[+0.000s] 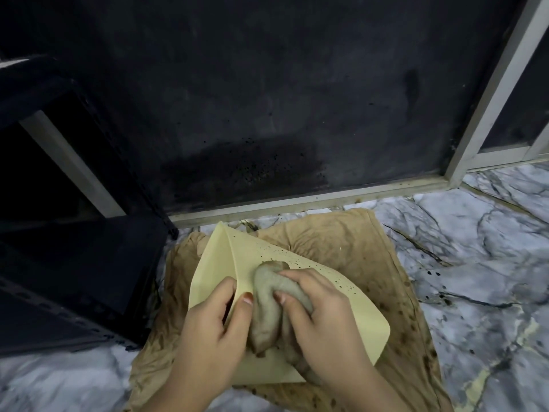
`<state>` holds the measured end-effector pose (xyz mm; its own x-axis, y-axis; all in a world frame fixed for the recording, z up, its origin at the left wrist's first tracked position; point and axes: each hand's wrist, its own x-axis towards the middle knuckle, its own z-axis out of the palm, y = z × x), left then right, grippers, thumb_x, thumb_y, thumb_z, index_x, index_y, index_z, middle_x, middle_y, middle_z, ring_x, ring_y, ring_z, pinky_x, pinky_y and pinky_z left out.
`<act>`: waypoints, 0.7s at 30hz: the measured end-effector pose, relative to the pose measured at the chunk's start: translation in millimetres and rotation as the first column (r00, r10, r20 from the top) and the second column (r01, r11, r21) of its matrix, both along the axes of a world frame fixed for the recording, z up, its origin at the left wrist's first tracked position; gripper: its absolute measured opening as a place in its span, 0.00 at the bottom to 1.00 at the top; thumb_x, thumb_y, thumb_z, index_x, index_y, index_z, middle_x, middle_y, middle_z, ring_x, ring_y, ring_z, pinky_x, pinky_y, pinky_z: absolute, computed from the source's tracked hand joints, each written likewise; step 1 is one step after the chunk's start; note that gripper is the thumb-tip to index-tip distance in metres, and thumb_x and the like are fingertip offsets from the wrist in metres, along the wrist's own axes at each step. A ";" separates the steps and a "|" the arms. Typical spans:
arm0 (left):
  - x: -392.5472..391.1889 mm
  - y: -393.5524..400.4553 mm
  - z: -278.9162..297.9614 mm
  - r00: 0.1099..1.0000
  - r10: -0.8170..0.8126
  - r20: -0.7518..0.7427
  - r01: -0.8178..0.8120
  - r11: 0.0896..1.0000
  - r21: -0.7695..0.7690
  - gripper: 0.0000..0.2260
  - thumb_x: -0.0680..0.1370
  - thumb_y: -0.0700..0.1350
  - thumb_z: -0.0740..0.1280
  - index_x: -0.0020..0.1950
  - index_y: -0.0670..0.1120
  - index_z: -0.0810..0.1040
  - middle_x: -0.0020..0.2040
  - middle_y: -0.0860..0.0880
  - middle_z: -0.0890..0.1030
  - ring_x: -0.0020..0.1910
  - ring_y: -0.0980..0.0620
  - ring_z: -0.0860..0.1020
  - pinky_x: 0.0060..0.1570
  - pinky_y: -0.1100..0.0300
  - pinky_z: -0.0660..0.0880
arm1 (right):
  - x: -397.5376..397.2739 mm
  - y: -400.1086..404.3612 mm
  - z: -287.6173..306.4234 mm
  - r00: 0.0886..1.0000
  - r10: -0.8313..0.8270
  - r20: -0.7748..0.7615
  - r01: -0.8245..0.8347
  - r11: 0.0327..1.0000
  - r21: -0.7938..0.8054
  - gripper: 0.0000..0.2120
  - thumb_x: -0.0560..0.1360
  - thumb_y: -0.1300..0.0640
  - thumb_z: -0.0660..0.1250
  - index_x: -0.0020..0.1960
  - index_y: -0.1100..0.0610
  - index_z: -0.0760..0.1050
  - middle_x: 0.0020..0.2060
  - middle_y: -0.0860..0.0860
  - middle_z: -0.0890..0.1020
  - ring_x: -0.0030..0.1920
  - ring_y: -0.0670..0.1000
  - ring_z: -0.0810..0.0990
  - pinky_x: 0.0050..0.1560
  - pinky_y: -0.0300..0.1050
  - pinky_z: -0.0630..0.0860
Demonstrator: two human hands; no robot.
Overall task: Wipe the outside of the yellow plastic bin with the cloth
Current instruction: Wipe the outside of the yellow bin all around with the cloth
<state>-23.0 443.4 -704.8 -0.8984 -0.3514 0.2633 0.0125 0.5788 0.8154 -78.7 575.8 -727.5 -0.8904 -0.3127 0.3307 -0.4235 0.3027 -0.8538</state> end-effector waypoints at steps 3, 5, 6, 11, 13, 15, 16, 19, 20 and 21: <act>-4.0 1.2 -0.6 0.996 0.080 0.050 -0.085 0.991 0.107 0.18 0.77 0.45 0.62 0.29 0.47 0.61 0.22 0.53 0.65 0.23 0.57 0.63 0.23 0.67 0.60 | -11.8 9.4 -5.1 0.998 -0.016 0.068 0.014 0.999 0.039 0.10 0.71 0.54 0.64 0.52 0.48 0.77 0.47 0.42 0.81 0.51 0.44 0.77 0.54 0.37 0.71; -4.8 0.8 -0.1 0.985 0.130 0.115 -0.150 0.970 0.191 0.15 0.77 0.43 0.61 0.31 0.45 0.64 0.22 0.55 0.69 0.24 0.59 0.67 0.25 0.69 0.63 | -18.9 18.9 -10.8 0.992 -0.039 0.121 0.030 0.997 0.074 0.09 0.73 0.58 0.66 0.51 0.50 0.78 0.46 0.44 0.82 0.49 0.44 0.78 0.50 0.29 0.70; -5.5 0.1 1.0 0.980 0.139 0.145 -0.169 0.960 0.224 0.13 0.77 0.44 0.61 0.33 0.42 0.66 0.24 0.55 0.71 0.24 0.60 0.69 0.27 0.70 0.65 | -21.7 24.4 -14.0 0.987 -0.057 0.149 0.044 0.995 0.092 0.09 0.73 0.60 0.66 0.51 0.50 0.78 0.45 0.44 0.82 0.48 0.44 0.78 0.48 0.26 0.68; -9.4 -10.2 2.2 0.941 0.188 0.282 -0.259 0.936 0.239 0.10 0.75 0.40 0.60 0.36 0.36 0.65 0.31 0.44 0.67 0.31 0.48 0.66 0.34 0.54 0.61 | -24.6 49.3 -38.4 0.961 -0.139 0.238 0.100 0.980 0.172 0.10 0.72 0.61 0.66 0.46 0.46 0.78 0.39 0.42 0.82 0.42 0.41 0.78 0.43 0.29 0.70; -8.4 -11.0 1.4 0.936 0.218 0.276 -0.273 0.946 0.176 0.11 0.75 0.41 0.60 0.36 0.36 0.65 0.31 0.44 0.66 0.31 0.48 0.66 0.34 0.55 0.61 | -20.1 54.8 -50.8 0.955 -0.164 0.249 0.123 0.977 0.173 0.10 0.72 0.62 0.67 0.46 0.47 0.79 0.38 0.40 0.81 0.41 0.39 0.78 0.42 0.24 0.69; -6.3 -8.3 0.4 0.944 0.229 0.237 -0.265 0.955 0.134 0.13 0.76 0.41 0.61 0.34 0.38 0.64 0.28 0.46 0.66 0.29 0.48 0.65 0.33 0.55 0.60 | -13.7 57.3 -62.8 0.946 -0.201 0.256 0.163 0.973 0.162 0.10 0.71 0.63 0.67 0.48 0.50 0.80 0.37 0.37 0.80 0.41 0.37 0.77 0.43 0.21 0.67; -5.1 -7.1 -0.8 0.950 0.225 0.217 -0.255 0.959 0.122 0.12 0.76 0.42 0.61 0.34 0.39 0.66 0.27 0.48 0.66 0.29 0.50 0.65 0.32 0.54 0.61 | -9.4 57.7 -67.8 0.942 -0.218 0.254 0.187 0.972 0.140 0.11 0.71 0.64 0.68 0.48 0.50 0.80 0.36 0.35 0.80 0.42 0.34 0.76 0.43 0.21 0.66; -2.4 -5.0 -2.9 0.971 0.189 0.148 -0.204 0.975 0.090 0.13 0.75 0.46 0.63 0.37 0.38 0.70 0.24 0.51 0.66 0.25 0.55 0.64 0.32 0.54 0.62 | 4.2 53.5 -71.4 0.945 -0.242 0.219 0.235 0.970 0.059 0.15 0.70 0.61 0.69 0.45 0.40 0.77 0.43 0.24 0.76 0.45 0.31 0.75 0.44 0.21 0.67; -2.0 -4.6 -1.3 0.977 0.176 0.117 -0.186 0.980 0.076 0.13 0.74 0.48 0.64 0.37 0.38 0.71 0.24 0.51 0.67 0.24 0.56 0.64 0.31 0.54 0.62 | 7.5 50.1 -68.5 0.953 -0.243 0.183 0.239 0.970 0.040 0.16 0.69 0.59 0.68 0.45 0.36 0.75 0.45 0.25 0.77 0.46 0.33 0.76 0.45 0.22 0.67; -2.0 -4.5 0.1 0.981 0.177 0.084 -0.183 0.980 0.072 0.12 0.74 0.47 0.64 0.36 0.40 0.72 0.23 0.51 0.67 0.24 0.56 0.64 0.31 0.56 0.63 | 10.1 45.5 -63.5 0.962 -0.234 0.142 0.234 0.972 0.016 0.16 0.67 0.56 0.67 0.45 0.34 0.74 0.46 0.29 0.78 0.46 0.35 0.76 0.46 0.23 0.68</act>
<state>-25.0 438.9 -704.6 -0.8349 -0.5264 0.1607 -0.1508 0.4995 0.8531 -68.7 621.3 -791.0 -0.9765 -0.0899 0.1960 -0.2155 0.3783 -0.9002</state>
